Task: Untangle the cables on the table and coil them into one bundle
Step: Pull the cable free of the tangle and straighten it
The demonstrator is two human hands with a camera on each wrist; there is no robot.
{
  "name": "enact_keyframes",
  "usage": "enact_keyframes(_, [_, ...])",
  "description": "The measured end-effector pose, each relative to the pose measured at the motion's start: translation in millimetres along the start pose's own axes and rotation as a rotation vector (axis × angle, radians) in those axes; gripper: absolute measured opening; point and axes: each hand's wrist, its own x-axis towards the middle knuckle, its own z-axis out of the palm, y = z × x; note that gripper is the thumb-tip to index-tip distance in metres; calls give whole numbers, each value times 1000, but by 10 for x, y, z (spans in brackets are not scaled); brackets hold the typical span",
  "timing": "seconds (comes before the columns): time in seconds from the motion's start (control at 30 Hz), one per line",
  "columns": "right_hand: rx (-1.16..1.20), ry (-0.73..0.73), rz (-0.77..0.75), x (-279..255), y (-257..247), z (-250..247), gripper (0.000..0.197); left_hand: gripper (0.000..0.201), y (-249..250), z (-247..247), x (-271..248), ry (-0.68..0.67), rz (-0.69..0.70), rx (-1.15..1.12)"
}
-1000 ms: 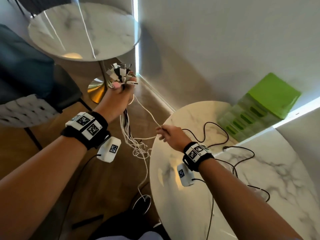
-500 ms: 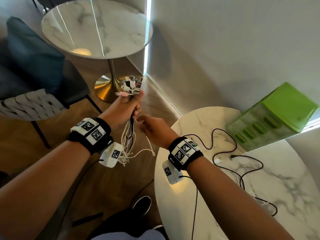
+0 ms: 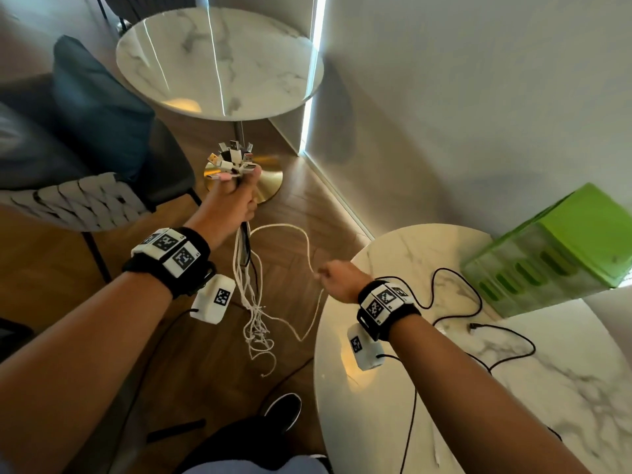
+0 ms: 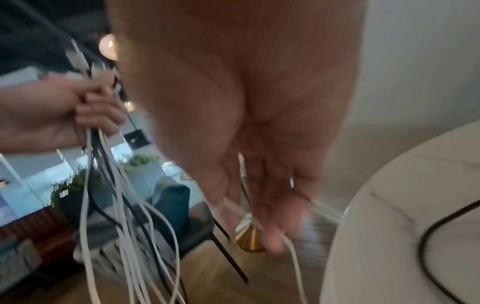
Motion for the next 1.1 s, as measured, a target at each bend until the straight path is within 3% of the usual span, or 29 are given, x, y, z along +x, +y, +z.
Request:
enact_keyframes(0.07, [-135, -155, 145, -1, 38, 108, 69, 33, 32, 7, -24, -42, 22, -3])
enact_keyframes(0.1, [-82, -138, 150, -38, -22, 101, 89, 34, 29, 25, -38, -64, 31, -5])
enact_keyframes(0.13, [8, -71, 93, -52, -96, 81, 103, 36, 22, 59, -52, -87, 36, -7])
enact_keyframes(0.2, [105, 66, -119, -83, -338, -14, 109, 42, -23, 135, -74, -133, 26, -8])
enact_keyframes(0.27, [251, 136, -283, -114, -580, -98, 97, 49, -64, 219, -78, -188, 11, 1])
enact_keyframes(0.43, [766, 255, -404, -212, -893, -190, 38, 54, 22, 304, -90, -305, 139, 435])
enact_keyframes(0.53, [1091, 281, -422, -297, -915, -214, 35, 52, 96, 289, -58, -374, 73, 278])
enact_keyframes(0.7, [1146, 250, -339, -447, -885, -374, 29, 69, -14, 494, -164, -514, -78, -118])
enact_keyframes(0.77, [1090, 254, -332, -532, -805, -395, 17, 56, -219, 571, -216, -574, -189, -249])
enact_keyframes(0.83, [1040, 219, -339, -628, -714, -403, 16, 57, -390, 567, -244, -736, -213, -198])
enact_keyframes(0.9, [1103, 166, -344, -725, -658, -452, 32, 80, -552, 558, -318, -918, -202, 40])
enact_keyframes(0.93, [1160, 140, -344, -769, -645, -483, 35, 79, -671, 561, -345, -956, -199, 202])
enact_keyframes(1.0, [1236, 136, -330, -842, -657, -556, 37, 48, -894, 604, -332, -905, -136, 532])
enact_keyframes(1.03, [1242, 159, -314, -860, -669, -576, 40, 30, -1014, 595, -274, -763, -51, 674])
enact_keyframes(1.1, [1223, 227, -285, -909, -704, -610, 40, 8, -1150, 512, -142, -345, 238, 879])
